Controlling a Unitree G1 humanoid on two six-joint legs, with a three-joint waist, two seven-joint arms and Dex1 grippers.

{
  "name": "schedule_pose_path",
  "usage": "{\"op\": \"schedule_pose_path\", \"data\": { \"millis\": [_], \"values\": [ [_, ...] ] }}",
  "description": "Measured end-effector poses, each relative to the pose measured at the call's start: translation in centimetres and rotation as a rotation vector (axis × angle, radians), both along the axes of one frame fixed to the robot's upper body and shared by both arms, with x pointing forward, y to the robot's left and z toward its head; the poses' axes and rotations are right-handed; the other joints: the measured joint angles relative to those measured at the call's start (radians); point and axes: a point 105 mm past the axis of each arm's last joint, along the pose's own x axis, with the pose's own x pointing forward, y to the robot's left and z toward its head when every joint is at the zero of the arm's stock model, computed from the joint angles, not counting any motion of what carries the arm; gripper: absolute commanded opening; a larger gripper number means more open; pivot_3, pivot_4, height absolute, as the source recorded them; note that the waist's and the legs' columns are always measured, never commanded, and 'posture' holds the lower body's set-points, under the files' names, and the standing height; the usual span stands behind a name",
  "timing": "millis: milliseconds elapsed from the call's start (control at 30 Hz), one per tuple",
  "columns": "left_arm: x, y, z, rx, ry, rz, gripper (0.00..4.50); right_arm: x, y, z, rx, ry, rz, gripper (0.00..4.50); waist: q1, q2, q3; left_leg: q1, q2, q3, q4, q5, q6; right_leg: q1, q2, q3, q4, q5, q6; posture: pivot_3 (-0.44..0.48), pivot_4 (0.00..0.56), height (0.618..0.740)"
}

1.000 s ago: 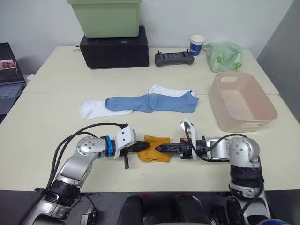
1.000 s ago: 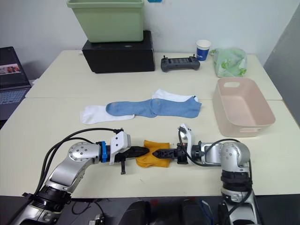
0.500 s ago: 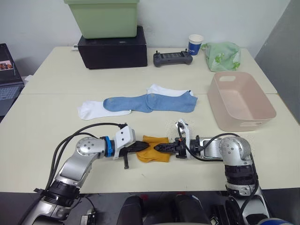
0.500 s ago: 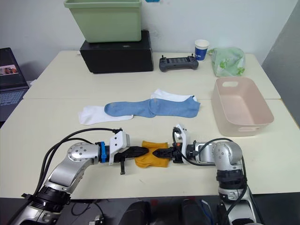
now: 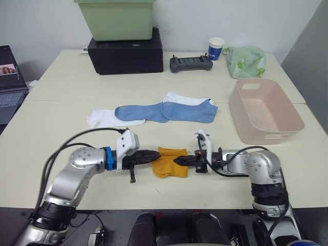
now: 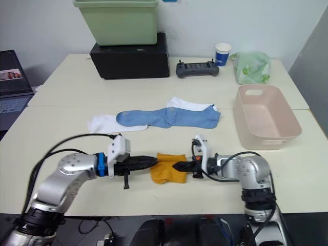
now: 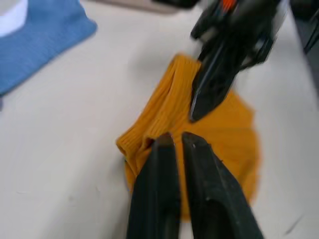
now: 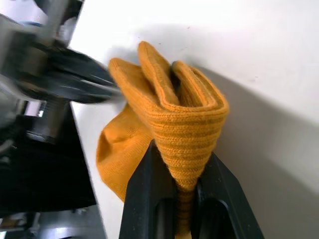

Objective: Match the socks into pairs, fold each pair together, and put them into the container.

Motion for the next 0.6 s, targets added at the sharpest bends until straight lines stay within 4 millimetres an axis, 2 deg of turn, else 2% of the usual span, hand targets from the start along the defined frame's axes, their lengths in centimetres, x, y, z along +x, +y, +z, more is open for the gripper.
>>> {"op": "schedule_pose_path", "data": {
  "millis": [167, 333, 367, 500, 600],
  "values": [
    [0.1, -1.7, 6.0, -0.102, -0.032, -0.054, 2.81, 1.8, -2.5, 6.3, 0.019, -0.251, -0.067, 0.0, -0.002, 0.0, 0.0, 0.0, 0.0, 0.0, -0.001, 0.0, 0.0, 0.0, 0.002, 0.0, -0.001, 0.0, 0.0, 0.0, 0.15, 0.74],
    [2.1, -3.4, 9.4, -0.152, -0.125, -0.038, 4.41, 2.6, -5.0, 10.2, -0.038, -0.452, -0.118, 0.0, 0.003, 0.001, 0.001, -0.001, 0.0, 0.001, 0.0, 0.0, 0.0, -0.001, 0.005, 0.001, -0.002, 0.0, 0.0, 0.0, 0.15, 0.74],
    [2.5, -3.9, 9.8, -0.165, -0.138, -0.039, 4.46, 2.9, -5.7, 10.9, -0.063, -0.487, -0.139, 0.0, 0.005, 0.001, 0.001, -0.002, 0.0, 0.002, 0.0, 0.0, 0.0, -0.002, 0.005, 0.001, -0.003, 0.0, 0.0, 0.0, 0.15, 0.74],
    [3.3, -6.8, 12.9, -0.247, -0.209, -0.076, 4.46, 4.3, -10.1, 16.4, -0.225, -0.748, -0.269, 0.0, 0.015, 0.002, 0.001, -0.012, 0.0, 0.003, 0.001, 0.0, 0.0, -0.012, 0.005, 0.001, -0.003, 0.001, 0.0, 0.0, 0.15, 0.74],
    [3.8, -8.6, 13.0, -0.244, -0.23, -0.105, 4.46, 5.1, -13.0, 18.1, -0.337, -0.844, -0.342, 0.0, 0.015, 0.002, 0.001, -0.013, 0.0, 0.004, 0.001, 0.002, -0.002, -0.013, 0.005, 0.003, -0.004, 0.001, 0.001, 0.0, 0.15, 0.74]
  ]
}}
